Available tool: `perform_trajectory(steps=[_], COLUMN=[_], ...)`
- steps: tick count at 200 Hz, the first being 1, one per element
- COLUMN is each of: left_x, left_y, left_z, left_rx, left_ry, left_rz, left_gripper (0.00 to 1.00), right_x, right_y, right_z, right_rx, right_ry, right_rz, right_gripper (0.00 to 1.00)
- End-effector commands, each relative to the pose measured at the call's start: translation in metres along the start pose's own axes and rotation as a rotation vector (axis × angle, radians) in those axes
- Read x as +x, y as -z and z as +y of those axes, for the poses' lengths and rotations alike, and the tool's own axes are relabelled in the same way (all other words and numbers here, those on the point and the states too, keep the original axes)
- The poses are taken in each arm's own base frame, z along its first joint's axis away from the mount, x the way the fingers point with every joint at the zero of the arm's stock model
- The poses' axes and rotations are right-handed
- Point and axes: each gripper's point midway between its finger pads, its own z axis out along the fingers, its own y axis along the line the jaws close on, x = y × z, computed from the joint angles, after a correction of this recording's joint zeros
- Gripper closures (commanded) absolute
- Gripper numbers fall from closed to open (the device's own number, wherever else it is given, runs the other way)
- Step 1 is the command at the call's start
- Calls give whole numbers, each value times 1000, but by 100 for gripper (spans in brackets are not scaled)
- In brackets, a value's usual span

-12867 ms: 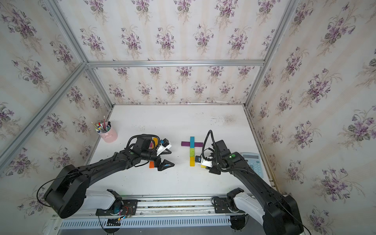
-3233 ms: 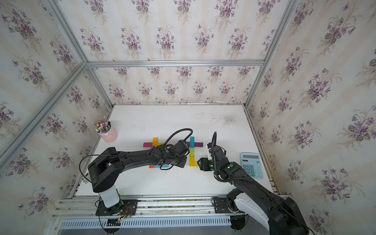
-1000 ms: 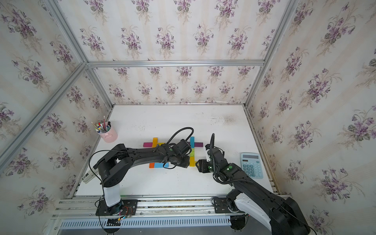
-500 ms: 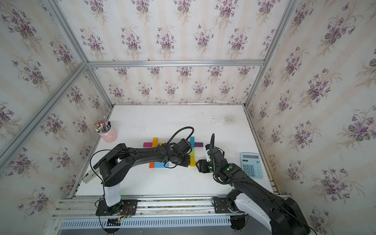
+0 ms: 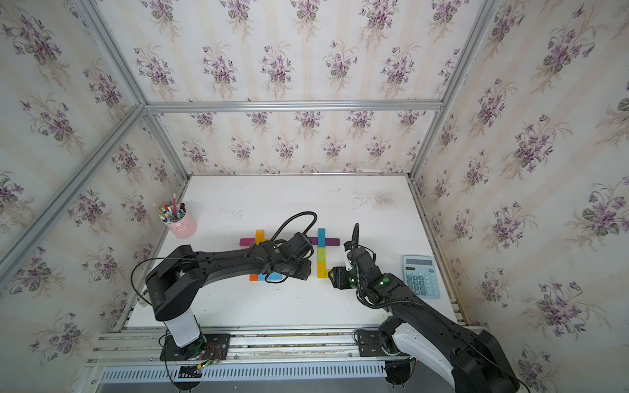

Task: Assemble the letter t with building blocks
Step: Adjust the building block at the center of the board, then reset both arms

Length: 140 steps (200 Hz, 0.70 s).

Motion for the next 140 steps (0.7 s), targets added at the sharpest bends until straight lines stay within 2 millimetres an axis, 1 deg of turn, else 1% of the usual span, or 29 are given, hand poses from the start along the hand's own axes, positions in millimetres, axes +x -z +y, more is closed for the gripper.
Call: perform_trajectory(steps=[1,9,17,18,19,20,22,24,39,46,49,51,68,74,83,91,103,108,117,129,140], left_x=[-10,-18,-24,-25,-26,-27,-29,-31,-48,-56,-59,-62,-83,-89,-95,-96,-93,-89,-82,-74,-69], left_y=[27,40,51,52,53,54,57,60,80,90,91,100,123,131,140,145,147,146,142,132,123], left_z=[23,27,31,32,33,33,33,34,49,60,67,69,123,147,178,203,239,253,275,296,309], left_rx=[-104,-106,-95,-93,-90,-87,-79,-70,-27,-6,-9,-5,-70,-107,-150,-178,-241,-267,-305,-338,-364], left_ry=[-69,-88,-106,-110,-113,-117,-125,-131,-170,-174,-175,-177,-114,-73,-10,38,114,144,185,226,226], left_rz=[-71,-109,-143,-147,-150,-155,-164,-174,-233,-256,-258,-281,-362,-393,-431,-452,-474,-475,-471,-461,-458], left_gripper=[38,34,27,24,12,6,2,0,0,0,0,0,0,0,0,0,0,0,0,0,0], right_x=[-14,-15,-16,-17,-17,-17,-17,-18,-29,-38,-42,-50,-90,-107,-131,-150,-172,-177,-185,-187,-184], right_y=[7,8,7,7,7,7,6,6,2,2,2,3,11,17,27,37,50,53,57,53,49], right_z=[0,-2,-4,-5,-5,-5,-5,-5,-3,-3,-1,-7,-25,-32,-43,-54,-71,-76,-84,-87,-95], right_rx=[15,28,41,42,44,46,49,52,61,61,58,72,109,122,143,172,244,273,326,363,400], right_ry=[-14,-20,-25,-25,-25,-26,-26,-26,-18,-16,-9,-26,-54,-69,-80,-83,-58,-41,23,157,203], right_rz=[-67,-75,-74,-74,-72,-71,-68,-67,-53,-61,-66,-84,-179,-223,-290,-362,-462,-488,-527,-550,-582], right_gripper=[36,36,35,35,35,35,34,34,32,31,30,30,29,29,29,28,26,24,18,11,3])
